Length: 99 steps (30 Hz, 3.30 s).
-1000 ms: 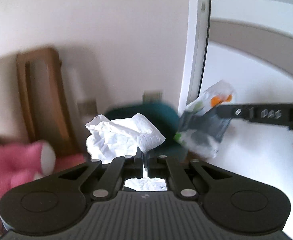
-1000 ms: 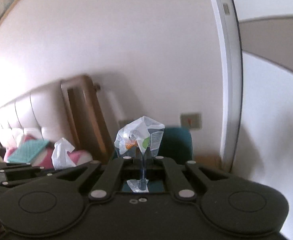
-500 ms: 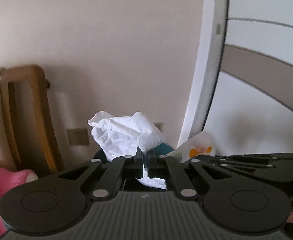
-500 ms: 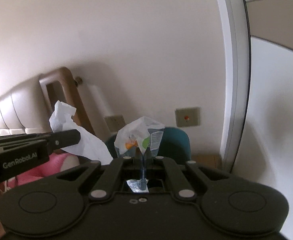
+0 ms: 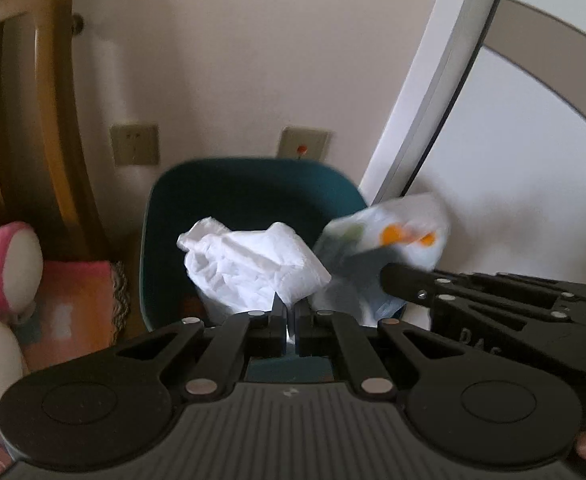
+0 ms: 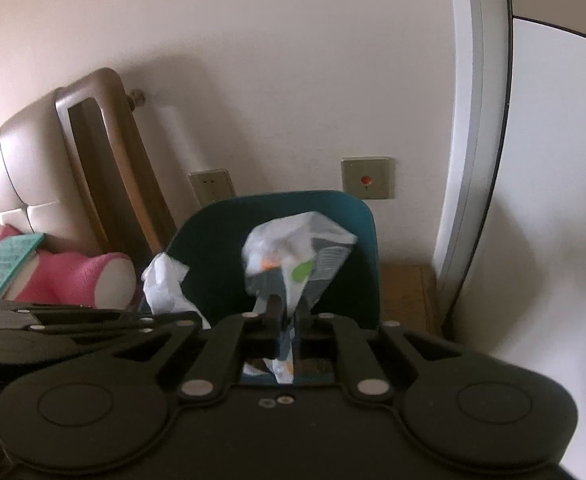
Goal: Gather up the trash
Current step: 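Lift the tissue and printed bag up over the teal wastebasket, then open both tools to drop the tissue and bag into the wastebasket, then lower both tools into the cubby toward the orange bag and cookie wrapper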
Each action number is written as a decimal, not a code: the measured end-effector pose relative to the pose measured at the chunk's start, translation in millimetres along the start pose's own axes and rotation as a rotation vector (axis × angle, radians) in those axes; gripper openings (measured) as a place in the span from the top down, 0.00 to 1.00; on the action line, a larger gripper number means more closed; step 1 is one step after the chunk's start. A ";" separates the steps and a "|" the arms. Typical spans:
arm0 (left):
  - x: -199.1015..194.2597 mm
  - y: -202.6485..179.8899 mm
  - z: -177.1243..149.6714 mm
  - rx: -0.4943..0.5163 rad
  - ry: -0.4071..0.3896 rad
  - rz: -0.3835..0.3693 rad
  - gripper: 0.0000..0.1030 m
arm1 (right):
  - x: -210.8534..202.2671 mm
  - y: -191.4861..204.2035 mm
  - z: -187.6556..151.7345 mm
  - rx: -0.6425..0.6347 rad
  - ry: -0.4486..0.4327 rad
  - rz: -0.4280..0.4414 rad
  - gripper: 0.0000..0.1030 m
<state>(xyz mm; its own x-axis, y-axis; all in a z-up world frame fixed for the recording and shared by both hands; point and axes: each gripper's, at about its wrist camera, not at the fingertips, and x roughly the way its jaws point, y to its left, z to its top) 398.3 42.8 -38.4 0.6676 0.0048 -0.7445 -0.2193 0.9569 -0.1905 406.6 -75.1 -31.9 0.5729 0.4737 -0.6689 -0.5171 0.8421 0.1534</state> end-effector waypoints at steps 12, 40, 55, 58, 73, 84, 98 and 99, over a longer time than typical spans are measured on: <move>7.7 5.2 -12.2 -0.032 0.077 0.000 0.95 | -5.8 -1.7 -7.0 -0.004 0.006 -0.003 0.72; -73.6 20.2 -78.5 -0.029 -0.061 -0.019 0.21 | -83.2 -25.5 -104.9 0.092 -0.059 0.027 0.45; -4.3 50.6 -210.3 -0.078 0.057 0.019 0.00 | -16.7 -32.9 -244.4 0.097 0.137 0.015 0.41; 26.1 61.7 -250.9 -0.095 0.118 0.038 0.00 | 7.3 -41.6 -285.2 0.096 0.193 0.005 0.41; 190.1 112.6 -477.0 -0.054 0.365 0.156 0.00 | 158.4 -74.8 -470.2 0.000 0.403 -0.021 0.41; 296.0 97.5 -609.6 0.142 0.477 0.163 0.00 | 270.7 -95.6 -577.4 -0.185 0.552 0.000 0.41; 377.1 88.3 -662.2 0.465 0.516 0.131 0.01 | 322.6 -116.4 -638.6 -0.364 0.620 0.019 0.41; 380.9 88.5 -664.4 0.478 0.527 0.132 0.01 | 324.5 -116.9 -638.8 -0.372 0.620 0.025 0.41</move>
<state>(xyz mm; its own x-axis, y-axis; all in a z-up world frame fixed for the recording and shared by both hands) 160.5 -63.7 -764.0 0.1986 0.1035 -0.9746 0.1417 0.9809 0.1331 246.8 -184.6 -731.5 0.1487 0.1651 -0.9750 -0.7705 0.6373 -0.0097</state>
